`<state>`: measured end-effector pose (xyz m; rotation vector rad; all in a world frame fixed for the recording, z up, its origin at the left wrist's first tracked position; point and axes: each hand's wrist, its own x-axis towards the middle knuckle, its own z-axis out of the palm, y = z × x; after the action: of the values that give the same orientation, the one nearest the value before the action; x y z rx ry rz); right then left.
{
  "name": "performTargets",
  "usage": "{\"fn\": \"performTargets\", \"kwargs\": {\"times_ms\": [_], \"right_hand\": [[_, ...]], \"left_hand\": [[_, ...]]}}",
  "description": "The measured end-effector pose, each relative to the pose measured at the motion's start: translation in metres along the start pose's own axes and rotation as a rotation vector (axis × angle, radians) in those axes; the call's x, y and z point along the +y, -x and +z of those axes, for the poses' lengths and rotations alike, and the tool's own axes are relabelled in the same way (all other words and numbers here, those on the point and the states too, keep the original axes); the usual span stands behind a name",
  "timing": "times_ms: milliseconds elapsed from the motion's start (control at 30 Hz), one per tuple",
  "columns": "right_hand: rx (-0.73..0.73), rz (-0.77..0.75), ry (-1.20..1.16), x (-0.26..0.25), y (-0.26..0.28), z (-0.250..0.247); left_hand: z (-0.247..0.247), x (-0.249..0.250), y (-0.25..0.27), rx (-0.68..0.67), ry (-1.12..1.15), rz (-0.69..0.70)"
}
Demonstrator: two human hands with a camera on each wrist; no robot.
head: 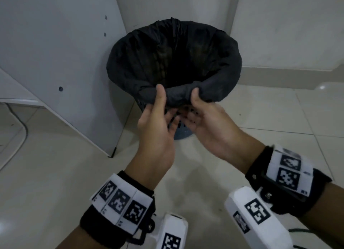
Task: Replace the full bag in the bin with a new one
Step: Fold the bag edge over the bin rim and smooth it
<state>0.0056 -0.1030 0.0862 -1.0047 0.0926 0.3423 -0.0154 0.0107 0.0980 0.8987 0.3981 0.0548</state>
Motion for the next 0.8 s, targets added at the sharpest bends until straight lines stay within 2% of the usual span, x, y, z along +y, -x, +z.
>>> {"fn": "performTargets", "kwargs": {"times_ms": [100, 133, 233, 333, 467, 800], "right_hand": [[-0.041, 0.03, 0.026, 0.014, 0.009, 0.004], [0.004, 0.022, 0.01, 0.016, 0.011, 0.005], [0.266, -0.046, -0.074, 0.015, 0.01, -0.001], [0.373, -0.132, -0.133, 0.005, 0.005, -0.007], [0.331, -0.17, -0.131, -0.008, 0.001, -0.008], [0.312, -0.09, -0.175, -0.016, -0.016, -0.01]], "left_hand": [[0.0, 0.004, -0.001, 0.012, 0.004, 0.057], [-0.001, 0.008, -0.004, 0.024, 0.029, 0.056], [-0.002, 0.019, -0.014, 0.054, 0.1, 0.061], [-0.001, 0.023, -0.017, 0.059, 0.142, 0.06], [0.0, 0.024, -0.02, 0.064, 0.16, 0.049], [0.001, 0.024, -0.022, 0.046, 0.205, 0.047]]}}
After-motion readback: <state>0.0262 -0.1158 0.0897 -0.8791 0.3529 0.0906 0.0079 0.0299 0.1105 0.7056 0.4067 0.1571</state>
